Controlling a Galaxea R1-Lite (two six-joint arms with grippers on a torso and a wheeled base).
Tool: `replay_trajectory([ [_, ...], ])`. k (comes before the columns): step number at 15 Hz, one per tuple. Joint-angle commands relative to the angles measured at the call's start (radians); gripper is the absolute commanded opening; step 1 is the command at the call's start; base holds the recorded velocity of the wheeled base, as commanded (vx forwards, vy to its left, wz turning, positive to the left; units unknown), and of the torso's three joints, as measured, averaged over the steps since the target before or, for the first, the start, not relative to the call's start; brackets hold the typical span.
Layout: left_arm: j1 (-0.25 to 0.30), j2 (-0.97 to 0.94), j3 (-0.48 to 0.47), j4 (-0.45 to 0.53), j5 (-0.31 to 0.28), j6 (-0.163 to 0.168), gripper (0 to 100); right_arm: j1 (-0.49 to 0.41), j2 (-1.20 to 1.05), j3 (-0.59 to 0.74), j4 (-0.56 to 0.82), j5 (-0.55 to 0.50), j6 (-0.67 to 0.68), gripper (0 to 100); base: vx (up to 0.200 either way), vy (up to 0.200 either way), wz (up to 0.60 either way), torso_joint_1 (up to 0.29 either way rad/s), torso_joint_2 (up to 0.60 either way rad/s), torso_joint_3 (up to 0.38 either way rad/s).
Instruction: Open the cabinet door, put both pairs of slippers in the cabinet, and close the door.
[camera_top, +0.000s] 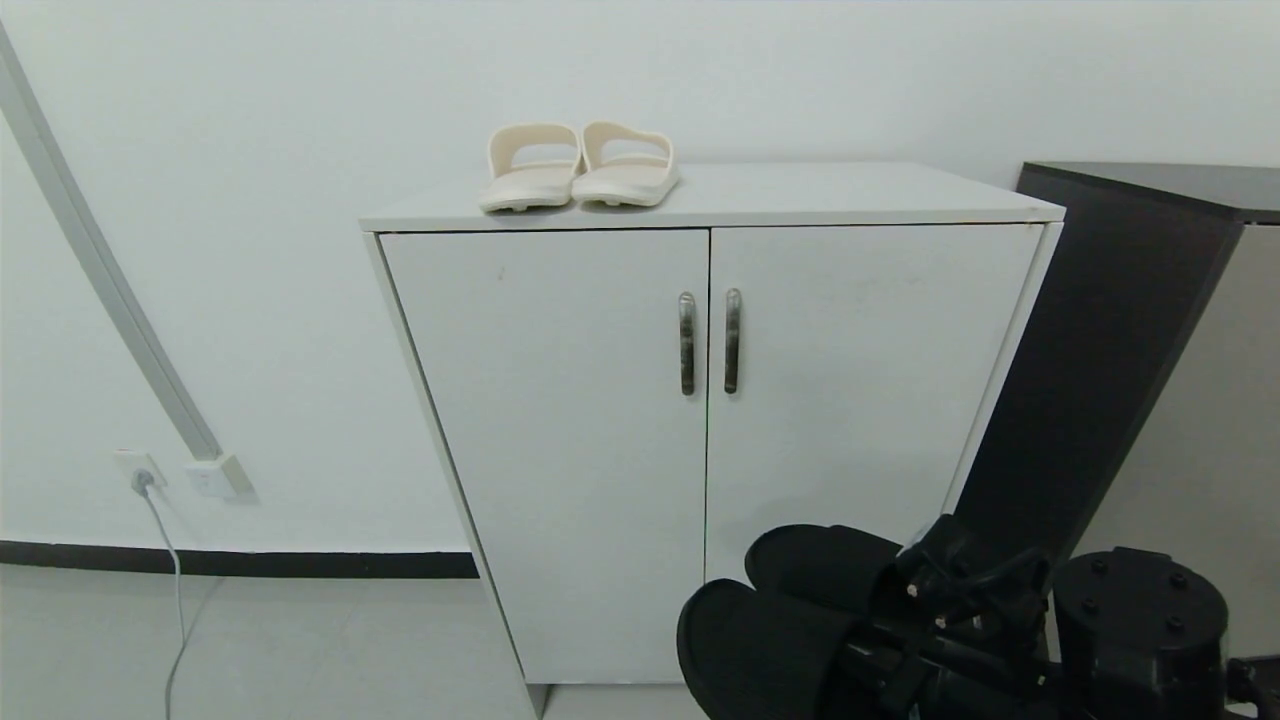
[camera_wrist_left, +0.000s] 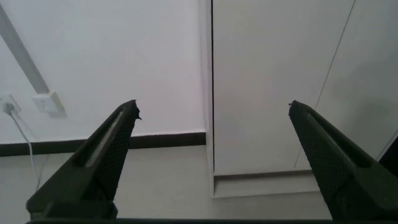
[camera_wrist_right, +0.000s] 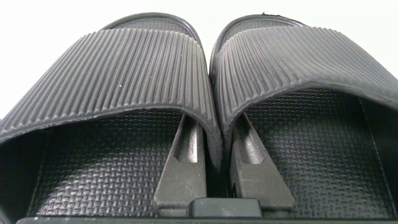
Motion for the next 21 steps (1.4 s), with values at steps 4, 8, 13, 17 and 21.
replay_trajectory([
  [4,-0.008,0.302,-0.206,-0.011,-0.053,-0.040,100,0.001,-0.002,0.001,-0.002,-0.008,0.000,0,0.000,0.000,0.00,0.000,0.00,0.000],
  [8,-0.022,0.623,-0.236,-0.235,-0.150,-0.039,100,0.001,-0.007,0.010,-0.002,-0.006,0.000,0,0.000,0.000,0.00,-0.014,0.07,0.086],
  [13,-0.186,0.931,-0.390,-0.404,-0.162,-0.017,100,-0.001,-0.001,0.010,-0.018,-0.008,0.000,0,0.000,0.000,0.00,0.000,0.00,0.000],
  [17,-0.375,1.088,-0.499,-0.513,-0.162,-0.108,100,-0.019,0.027,-0.019,-0.031,-0.014,0.000,0,0.000,0.000,0.00,0.000,0.00,0.000],
  [21,-0.527,1.265,-0.626,-0.566,-0.170,-0.175,100,-0.036,0.036,-0.038,-0.031,-0.018,0.000,0,0.000,0.000,0.00,0.000,0.00,0.000],
])
